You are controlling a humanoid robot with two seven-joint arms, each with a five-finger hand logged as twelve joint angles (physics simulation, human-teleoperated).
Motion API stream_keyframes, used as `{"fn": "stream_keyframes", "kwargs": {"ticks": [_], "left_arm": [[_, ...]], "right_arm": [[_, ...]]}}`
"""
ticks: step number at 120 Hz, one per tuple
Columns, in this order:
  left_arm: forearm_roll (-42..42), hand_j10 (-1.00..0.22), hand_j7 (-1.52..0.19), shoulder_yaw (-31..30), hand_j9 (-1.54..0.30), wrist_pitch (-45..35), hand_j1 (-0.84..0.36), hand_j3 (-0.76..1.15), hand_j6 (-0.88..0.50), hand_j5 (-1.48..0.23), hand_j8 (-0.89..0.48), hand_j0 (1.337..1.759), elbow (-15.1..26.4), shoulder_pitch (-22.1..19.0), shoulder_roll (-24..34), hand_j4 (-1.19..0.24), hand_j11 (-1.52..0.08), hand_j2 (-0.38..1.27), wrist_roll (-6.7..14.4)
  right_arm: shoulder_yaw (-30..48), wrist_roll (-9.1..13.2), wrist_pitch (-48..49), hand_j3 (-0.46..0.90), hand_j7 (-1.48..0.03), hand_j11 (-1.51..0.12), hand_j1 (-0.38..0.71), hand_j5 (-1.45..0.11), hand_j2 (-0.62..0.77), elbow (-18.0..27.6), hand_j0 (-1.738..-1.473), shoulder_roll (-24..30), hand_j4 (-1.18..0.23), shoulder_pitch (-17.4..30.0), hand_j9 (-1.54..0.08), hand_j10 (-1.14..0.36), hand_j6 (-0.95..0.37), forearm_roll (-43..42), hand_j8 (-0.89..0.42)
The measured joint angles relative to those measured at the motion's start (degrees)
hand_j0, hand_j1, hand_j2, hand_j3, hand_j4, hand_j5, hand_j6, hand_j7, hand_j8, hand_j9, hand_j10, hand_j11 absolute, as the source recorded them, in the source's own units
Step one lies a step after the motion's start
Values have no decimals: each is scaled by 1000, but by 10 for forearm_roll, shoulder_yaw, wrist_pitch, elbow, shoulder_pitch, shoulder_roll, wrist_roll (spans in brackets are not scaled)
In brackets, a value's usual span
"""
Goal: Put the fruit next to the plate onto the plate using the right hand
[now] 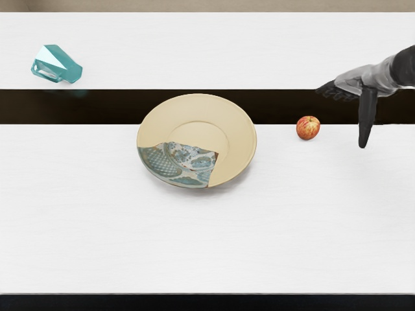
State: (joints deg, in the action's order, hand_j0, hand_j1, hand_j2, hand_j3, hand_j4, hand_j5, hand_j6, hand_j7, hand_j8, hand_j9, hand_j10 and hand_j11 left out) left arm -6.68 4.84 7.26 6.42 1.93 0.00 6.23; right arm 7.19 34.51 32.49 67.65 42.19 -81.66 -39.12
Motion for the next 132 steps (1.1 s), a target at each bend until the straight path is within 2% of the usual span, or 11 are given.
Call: {"fn": "stream_keyframes", "kwargs": {"ticks": [14,30,48,70,90,132], "left_arm": [[0,-9,-11,0,-11,0,339,0,-9,-11,-9,1658,0,0,0,-9,-11,2,0],[0,-9,-11,0,-11,0,339,0,-9,-11,-9,1658,0,0,0,-9,-11,2,0],[0,-9,-11,0,-11,0,339,0,-9,-11,-9,1658,0,0,0,-9,-11,2,0],[0,-9,-11,0,-11,0,339,0,-9,-11,-9,1658,0,0,0,-9,-11,2,0],[0,-9,-11,0,-11,0,339,0,-9,-11,-9,1658,0,0,0,-9,-11,2,0],[0,-9,-11,0,-11,0,339,0,-9,-11,-9,1658,0,0,0,-9,-11,2,0]], "right_arm": [[4,3,-26,0,0,0,-349,-1,0,8,-1658,-33,-4,-5,0,-3,-6,-34,-4],[1,4,-98,0,0,0,-349,-1,0,37,-1658,-52,-4,-3,0,-3,-5,-101,-4],[-2,5,-163,0,0,0,-349,-1,0,40,-1658,-82,-4,34,0,-3,-5,-160,-4],[-4,5,-210,0,0,0,-349,-1,1,18,-1658,-108,-4,77,0,-3,-5,-203,-4],[-14,5,-232,0,-3,-3,-346,-4,1,-28,-1658,-146,-6,95,-4,-5,-8,-230,-7],[-50,5,-307,0,-183,-184,-181,-184,-26,-42,-1658,-167,-145,106,-184,-144,-147,-252,-145]]}}
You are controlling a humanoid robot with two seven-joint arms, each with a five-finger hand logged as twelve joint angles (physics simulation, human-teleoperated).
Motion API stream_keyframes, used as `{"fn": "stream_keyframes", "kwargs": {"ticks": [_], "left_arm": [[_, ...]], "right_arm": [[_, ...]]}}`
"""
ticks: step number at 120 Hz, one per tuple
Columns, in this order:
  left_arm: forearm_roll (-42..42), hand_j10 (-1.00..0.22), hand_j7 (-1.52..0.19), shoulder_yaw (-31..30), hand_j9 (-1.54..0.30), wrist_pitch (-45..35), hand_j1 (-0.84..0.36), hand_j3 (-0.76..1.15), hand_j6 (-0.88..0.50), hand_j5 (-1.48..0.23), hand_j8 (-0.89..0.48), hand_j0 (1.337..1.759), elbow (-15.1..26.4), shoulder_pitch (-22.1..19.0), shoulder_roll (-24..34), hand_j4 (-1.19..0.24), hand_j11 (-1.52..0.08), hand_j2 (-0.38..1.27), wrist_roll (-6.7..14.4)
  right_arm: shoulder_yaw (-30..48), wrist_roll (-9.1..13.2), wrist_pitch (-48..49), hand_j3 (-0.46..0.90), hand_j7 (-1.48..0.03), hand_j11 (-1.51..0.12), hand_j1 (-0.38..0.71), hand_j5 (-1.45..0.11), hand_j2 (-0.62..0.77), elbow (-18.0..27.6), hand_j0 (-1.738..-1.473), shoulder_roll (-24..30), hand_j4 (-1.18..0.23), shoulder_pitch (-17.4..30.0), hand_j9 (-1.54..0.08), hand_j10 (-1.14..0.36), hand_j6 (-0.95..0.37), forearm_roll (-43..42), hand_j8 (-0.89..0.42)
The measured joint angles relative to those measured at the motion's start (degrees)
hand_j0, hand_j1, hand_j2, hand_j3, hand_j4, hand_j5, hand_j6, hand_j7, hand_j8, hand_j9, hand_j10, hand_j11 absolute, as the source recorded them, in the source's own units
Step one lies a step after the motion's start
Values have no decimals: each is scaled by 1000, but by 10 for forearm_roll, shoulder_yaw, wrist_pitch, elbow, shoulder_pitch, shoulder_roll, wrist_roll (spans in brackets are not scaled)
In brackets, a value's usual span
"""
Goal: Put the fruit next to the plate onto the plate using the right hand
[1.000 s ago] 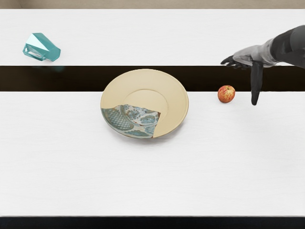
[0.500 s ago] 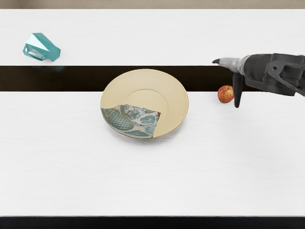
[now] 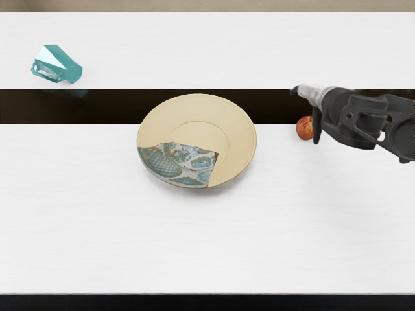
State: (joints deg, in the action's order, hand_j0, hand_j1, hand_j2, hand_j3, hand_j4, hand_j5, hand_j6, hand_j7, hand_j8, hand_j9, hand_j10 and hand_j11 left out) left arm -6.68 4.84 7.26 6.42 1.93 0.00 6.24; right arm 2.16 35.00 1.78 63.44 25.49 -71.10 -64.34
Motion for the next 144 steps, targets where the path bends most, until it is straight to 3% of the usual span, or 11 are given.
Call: {"fn": "stream_keyframes", "kwargs": {"ticks": [44,84,144], "left_arm": [[0,-9,-11,0,-11,0,339,0,-9,-11,-9,1658,0,0,0,-9,-11,2,0],[0,-9,-11,0,-11,0,339,0,-9,-11,-9,1658,0,0,0,-9,-11,2,0],[0,-9,-11,0,-11,0,339,0,-9,-11,-9,1658,0,0,0,-9,-11,2,0]], "right_arm": [[-15,0,-37,0,-265,-266,-106,-266,-39,-18,-1658,-15,-208,24,-266,-207,-210,-4,-209],[-25,0,-61,0,-300,-300,-74,-301,-44,-73,-1658,-52,-234,27,-300,-234,-236,-4,-235],[-26,0,-78,0,-455,-455,69,-456,-67,-83,-1658,-72,-353,46,-455,-352,-354,-2,-353]]}}
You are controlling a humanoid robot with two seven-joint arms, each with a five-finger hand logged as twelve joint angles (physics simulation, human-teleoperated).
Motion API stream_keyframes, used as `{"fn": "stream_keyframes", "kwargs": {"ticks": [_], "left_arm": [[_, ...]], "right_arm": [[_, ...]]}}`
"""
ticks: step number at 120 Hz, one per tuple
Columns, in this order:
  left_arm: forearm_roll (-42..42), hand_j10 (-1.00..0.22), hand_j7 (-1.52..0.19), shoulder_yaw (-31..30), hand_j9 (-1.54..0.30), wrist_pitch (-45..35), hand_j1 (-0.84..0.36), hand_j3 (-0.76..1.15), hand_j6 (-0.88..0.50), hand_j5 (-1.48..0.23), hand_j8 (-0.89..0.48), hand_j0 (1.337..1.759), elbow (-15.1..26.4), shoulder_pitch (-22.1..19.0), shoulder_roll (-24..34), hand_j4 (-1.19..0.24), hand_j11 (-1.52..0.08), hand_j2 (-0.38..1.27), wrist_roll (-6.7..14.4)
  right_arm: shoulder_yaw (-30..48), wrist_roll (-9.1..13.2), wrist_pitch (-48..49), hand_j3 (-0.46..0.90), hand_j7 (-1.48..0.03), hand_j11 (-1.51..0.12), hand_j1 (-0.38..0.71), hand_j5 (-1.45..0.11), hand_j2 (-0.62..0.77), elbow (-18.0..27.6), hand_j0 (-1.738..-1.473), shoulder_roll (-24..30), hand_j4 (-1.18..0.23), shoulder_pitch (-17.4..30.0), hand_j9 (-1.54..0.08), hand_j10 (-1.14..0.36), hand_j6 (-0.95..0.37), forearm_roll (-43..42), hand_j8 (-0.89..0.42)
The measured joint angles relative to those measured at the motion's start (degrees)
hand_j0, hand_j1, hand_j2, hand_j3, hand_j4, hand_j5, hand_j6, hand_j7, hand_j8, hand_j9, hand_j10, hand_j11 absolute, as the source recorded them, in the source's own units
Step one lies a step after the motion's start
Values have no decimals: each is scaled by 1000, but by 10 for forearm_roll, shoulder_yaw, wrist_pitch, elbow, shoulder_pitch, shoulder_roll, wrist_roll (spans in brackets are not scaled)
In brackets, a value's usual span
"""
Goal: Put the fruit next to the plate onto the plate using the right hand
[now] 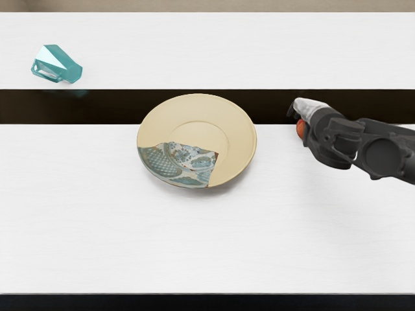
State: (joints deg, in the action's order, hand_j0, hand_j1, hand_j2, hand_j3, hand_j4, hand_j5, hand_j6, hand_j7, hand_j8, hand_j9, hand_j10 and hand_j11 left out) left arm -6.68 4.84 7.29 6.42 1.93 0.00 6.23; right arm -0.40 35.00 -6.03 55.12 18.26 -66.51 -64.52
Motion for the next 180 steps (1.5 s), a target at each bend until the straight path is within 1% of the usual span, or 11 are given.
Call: {"fn": "stream_keyframes", "kwargs": {"ticks": [71,87,95,105,129,159,166,168,171,174,180], "left_arm": [[0,-9,-11,0,-11,0,339,0,-9,-11,-9,1658,0,0,0,-9,-11,2,0],[0,-9,-11,0,-11,0,339,0,-9,-11,-9,1658,0,0,0,-9,-11,2,0],[0,-9,-11,0,-11,0,339,0,-9,-11,-9,1658,0,0,0,-9,-11,2,0],[0,-9,-11,0,-11,0,339,0,-9,-11,-9,1658,0,0,0,-9,-11,2,0],[0,-9,-11,0,-11,0,339,0,-9,-11,-9,1658,0,0,0,-9,-11,2,0],[0,-9,-11,0,-11,0,339,0,-9,-11,-9,1658,0,0,0,-9,-11,2,0],[0,-9,-11,0,-11,0,339,0,-9,-11,-9,1658,0,0,0,-9,-11,2,0],[0,-9,-11,0,-11,0,339,0,-9,-11,-9,1658,0,0,0,-9,-11,2,0],[0,-9,-11,0,-11,0,339,0,-9,-11,-9,1658,0,0,0,-9,-11,2,0],[0,-9,-11,0,-11,0,339,0,-9,-11,-9,1658,0,0,0,-9,-11,2,0],[0,-9,-11,0,-11,0,339,0,-9,-11,-9,1658,0,0,0,-9,-11,2,0]], "right_arm": [[0,0,0,0,-606,-607,209,-606,-90,-14,-1658,3,-469,6,-607,-468,-468,3,-462],[0,0,2,-1,-715,-727,260,-721,-3,-17,-1654,2,-549,6,-727,-546,-427,3,-424],[1,1,3,-1,-784,-806,268,-799,-11,-17,-1649,2,-596,6,-806,-593,-392,3,-381],[1,1,4,-1,-873,-893,301,-878,120,-17,-1648,1,-672,6,-894,-663,-369,3,-363],[4,0,6,0,-1011,-1046,317,-1045,156,-18,-1644,2,-590,3,-1052,-611,-295,9,-283],[12,0,5,0,-1069,-1115,318,-1126,147,-14,-1643,-5,-549,-30,-1128,-596,-265,12,-255],[13,0,5,0,-1075,-1128,372,-1140,288,-14,-1643,-18,-528,-45,-1136,-577,-245,11,-240],[13,0,5,0,-1076,-1133,380,-1145,295,-13,-1642,-22,-525,-49,-1139,-577,-246,10,-241],[13,0,4,0,-1078,-1140,416,-1153,412,-13,-1640,-29,-515,-56,-1143,-576,-238,9,-227],[13,1,4,0,-1080,-1145,404,-1160,340,-12,-1640,-36,-510,-63,-1146,-575,-234,8,-228],[13,1,4,0,-1085,-1147,381,-1162,298,-9,-1639,-47,-524,-75,-1144,-590,-245,5,-251]]}}
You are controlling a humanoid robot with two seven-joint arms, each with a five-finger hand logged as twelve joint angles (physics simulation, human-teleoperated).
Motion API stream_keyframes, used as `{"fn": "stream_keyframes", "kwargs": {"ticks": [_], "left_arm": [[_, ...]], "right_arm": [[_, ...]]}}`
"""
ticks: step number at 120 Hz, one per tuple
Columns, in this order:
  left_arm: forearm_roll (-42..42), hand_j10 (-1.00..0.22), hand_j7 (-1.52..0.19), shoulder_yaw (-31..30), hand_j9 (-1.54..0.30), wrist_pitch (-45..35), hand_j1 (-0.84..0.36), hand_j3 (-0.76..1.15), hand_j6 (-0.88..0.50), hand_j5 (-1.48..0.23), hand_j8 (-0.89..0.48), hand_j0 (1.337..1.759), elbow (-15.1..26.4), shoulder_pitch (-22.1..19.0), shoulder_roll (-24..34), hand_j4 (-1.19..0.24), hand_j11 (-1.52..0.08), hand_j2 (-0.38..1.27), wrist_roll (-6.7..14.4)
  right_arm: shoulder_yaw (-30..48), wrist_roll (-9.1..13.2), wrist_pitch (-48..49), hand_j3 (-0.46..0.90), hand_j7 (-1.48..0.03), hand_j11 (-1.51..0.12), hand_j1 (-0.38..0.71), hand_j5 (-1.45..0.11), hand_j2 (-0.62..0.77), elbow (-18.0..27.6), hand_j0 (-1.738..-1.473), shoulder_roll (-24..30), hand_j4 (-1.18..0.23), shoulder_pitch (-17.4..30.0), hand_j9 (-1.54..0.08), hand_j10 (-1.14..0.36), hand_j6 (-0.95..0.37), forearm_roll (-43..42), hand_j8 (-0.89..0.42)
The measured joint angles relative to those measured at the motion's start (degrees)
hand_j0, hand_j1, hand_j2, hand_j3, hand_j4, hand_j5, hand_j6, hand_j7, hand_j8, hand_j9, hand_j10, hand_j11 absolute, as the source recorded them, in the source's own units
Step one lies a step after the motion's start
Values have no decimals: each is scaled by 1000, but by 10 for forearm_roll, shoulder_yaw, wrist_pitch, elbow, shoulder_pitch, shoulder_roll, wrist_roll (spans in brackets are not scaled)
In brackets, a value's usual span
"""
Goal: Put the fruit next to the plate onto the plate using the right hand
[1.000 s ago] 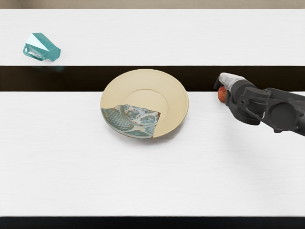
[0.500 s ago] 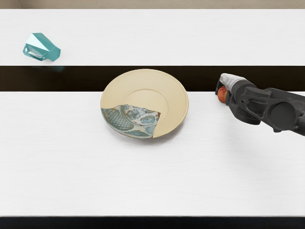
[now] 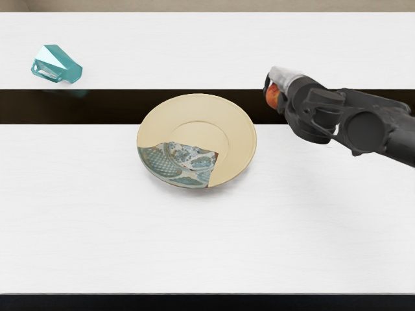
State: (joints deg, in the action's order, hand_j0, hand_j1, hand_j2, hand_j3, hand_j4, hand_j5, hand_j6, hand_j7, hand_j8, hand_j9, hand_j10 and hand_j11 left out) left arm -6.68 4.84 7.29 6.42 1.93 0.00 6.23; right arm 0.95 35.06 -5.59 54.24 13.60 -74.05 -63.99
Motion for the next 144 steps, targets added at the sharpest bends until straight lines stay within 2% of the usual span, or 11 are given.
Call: {"fn": "stream_keyframes", "kwargs": {"ticks": [48,72,104,108,116,125,144], "left_arm": [[0,-9,-11,0,-11,0,339,0,-9,-11,-9,1658,0,0,0,-9,-11,2,0],[0,-9,-11,0,-11,0,339,0,-9,-11,-9,1658,0,0,0,-9,-11,2,0],[0,-9,-11,0,-11,0,339,0,-9,-11,-9,1658,0,0,0,-9,-11,2,0],[0,-9,-11,0,-11,0,339,0,-9,-11,-9,1658,0,0,0,-9,-11,2,0],[0,-9,-11,0,-11,0,339,0,-9,-11,-9,1658,0,0,0,-9,-11,2,0],[0,-9,-11,0,-11,0,339,0,-9,-11,-9,1658,0,0,0,-9,-11,2,0],[0,-9,-11,0,-11,0,339,0,-9,-11,-9,1658,0,0,0,-9,-11,2,0]], "right_arm": [[4,0,-26,-1,-1128,-1173,311,-1195,209,69,-1635,-58,-565,-16,-1183,-630,-278,1,-277],[13,0,-29,-1,-1132,-1180,303,-1201,197,75,-1635,-95,-567,-12,-1196,-634,-280,3,-276],[14,0,-36,-1,-1128,-1173,306,-1196,198,74,-1635,-110,-567,33,-1194,-634,-281,3,-274],[15,0,-37,0,-1071,-1112,287,-1130,177,74,-1637,-113,-581,35,-1131,-626,-291,3,-290],[36,0,-40,0,-773,-802,109,-815,128,74,-1643,-122,-419,46,-816,-451,-210,23,-209],[55,0,-38,0,-535,-555,-32,-565,90,80,-1647,-124,-291,51,-565,-313,-146,38,-145],[98,-1,-31,0,-246,-256,-204,-260,42,124,-1653,-100,-135,40,-260,-145,-69,50,-68]]}}
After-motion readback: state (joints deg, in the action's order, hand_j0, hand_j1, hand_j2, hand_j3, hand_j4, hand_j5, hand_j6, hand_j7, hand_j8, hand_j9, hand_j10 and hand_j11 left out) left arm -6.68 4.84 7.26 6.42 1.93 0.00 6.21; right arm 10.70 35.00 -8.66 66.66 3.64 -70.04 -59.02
